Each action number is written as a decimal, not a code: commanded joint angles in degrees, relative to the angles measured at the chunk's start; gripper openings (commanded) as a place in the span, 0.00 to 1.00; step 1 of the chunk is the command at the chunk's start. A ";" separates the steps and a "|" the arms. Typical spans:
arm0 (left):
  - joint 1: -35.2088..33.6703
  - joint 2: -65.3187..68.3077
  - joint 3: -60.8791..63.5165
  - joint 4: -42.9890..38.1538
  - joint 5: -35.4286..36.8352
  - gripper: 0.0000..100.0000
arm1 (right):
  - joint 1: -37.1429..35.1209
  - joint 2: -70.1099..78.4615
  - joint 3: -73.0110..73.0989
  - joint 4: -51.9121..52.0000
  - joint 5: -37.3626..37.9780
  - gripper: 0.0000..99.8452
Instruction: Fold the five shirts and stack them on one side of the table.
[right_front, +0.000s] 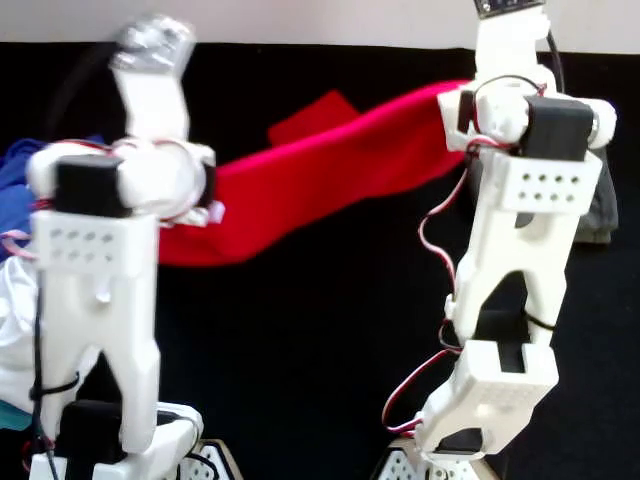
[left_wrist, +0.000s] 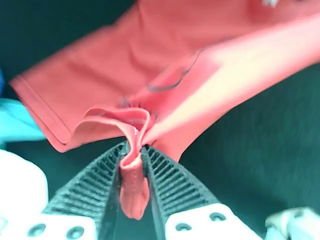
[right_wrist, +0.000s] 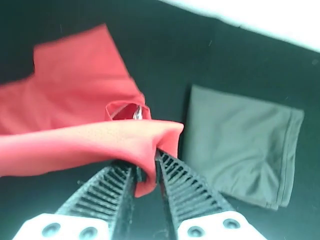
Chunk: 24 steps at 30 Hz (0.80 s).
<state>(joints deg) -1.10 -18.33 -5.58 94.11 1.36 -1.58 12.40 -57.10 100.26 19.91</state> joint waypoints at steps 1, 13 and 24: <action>1.98 -1.19 9.71 -4.40 0.35 0.01 | 2.77 -2.86 4.53 0.22 2.73 0.01; 3.74 -1.27 36.70 -20.13 0.35 0.05 | 6.90 -2.86 10.33 0.22 3.16 0.01; 3.91 -1.63 41.10 -21.63 0.35 0.27 | 4.62 -2.59 10.33 0.22 3.08 0.01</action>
<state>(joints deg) 2.51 -18.33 35.65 73.45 1.54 3.34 12.40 -46.64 100.26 22.46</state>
